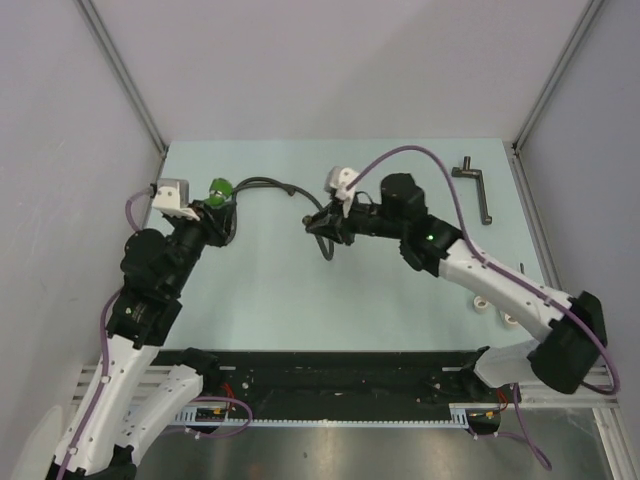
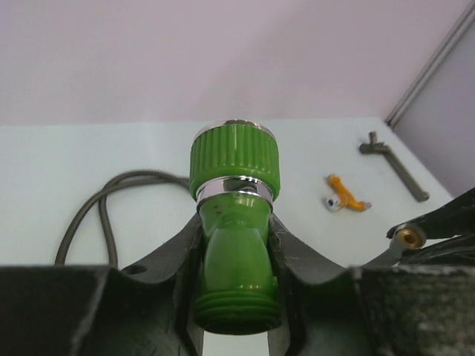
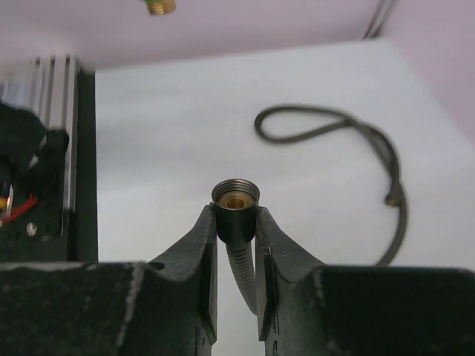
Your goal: Install the water faucets
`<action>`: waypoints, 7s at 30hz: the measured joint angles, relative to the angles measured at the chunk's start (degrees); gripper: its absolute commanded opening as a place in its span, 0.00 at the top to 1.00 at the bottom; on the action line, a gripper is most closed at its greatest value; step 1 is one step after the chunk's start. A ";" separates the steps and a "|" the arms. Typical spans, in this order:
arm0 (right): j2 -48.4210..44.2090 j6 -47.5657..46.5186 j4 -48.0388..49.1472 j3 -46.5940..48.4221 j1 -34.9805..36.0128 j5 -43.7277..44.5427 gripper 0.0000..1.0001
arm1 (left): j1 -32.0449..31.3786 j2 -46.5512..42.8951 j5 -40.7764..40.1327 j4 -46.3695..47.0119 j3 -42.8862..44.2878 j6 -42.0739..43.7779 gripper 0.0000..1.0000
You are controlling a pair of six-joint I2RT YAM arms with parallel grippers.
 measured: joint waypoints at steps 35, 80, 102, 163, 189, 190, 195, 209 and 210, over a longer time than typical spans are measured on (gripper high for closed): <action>-1.03 24.39 51.76 -16.48 -1.99 -2.86 0.89 | -1.27 16.74 33.31 22.95 11.23 -9.18 0.94; -0.63 17.84 46.07 -16.48 2.93 -3.28 0.92 | -8.15 13.68 36.61 6.82 8.90 5.20 0.96; -2.32 15.65 42.51 -16.61 4.37 -2.71 0.94 | -10.73 13.70 35.36 6.14 8.90 7.34 0.96; -6.64 16.09 43.80 -21.31 3.69 1.20 0.95 | -14.03 13.99 34.10 5.66 8.92 9.64 0.97; -6.64 14.58 43.98 -21.31 5.01 -1.27 0.94 | -14.23 14.01 31.41 5.95 8.90 9.14 0.98; -6.64 14.60 43.98 -21.31 5.01 -1.22 0.95 | -14.23 14.01 31.54 6.01 8.90 9.14 0.98; -6.64 14.64 44.02 -21.31 5.01 -0.76 0.94 | -14.40 14.01 32.20 6.14 8.90 9.14 0.97; -6.84 14.82 43.54 -21.31 4.68 0.28 0.94 | -15.32 14.38 32.52 6.45 8.92 9.31 0.97; -6.91 14.82 43.43 -21.31 4.57 0.31 0.94 | -15.39 14.38 32.37 6.38 8.90 9.35 0.97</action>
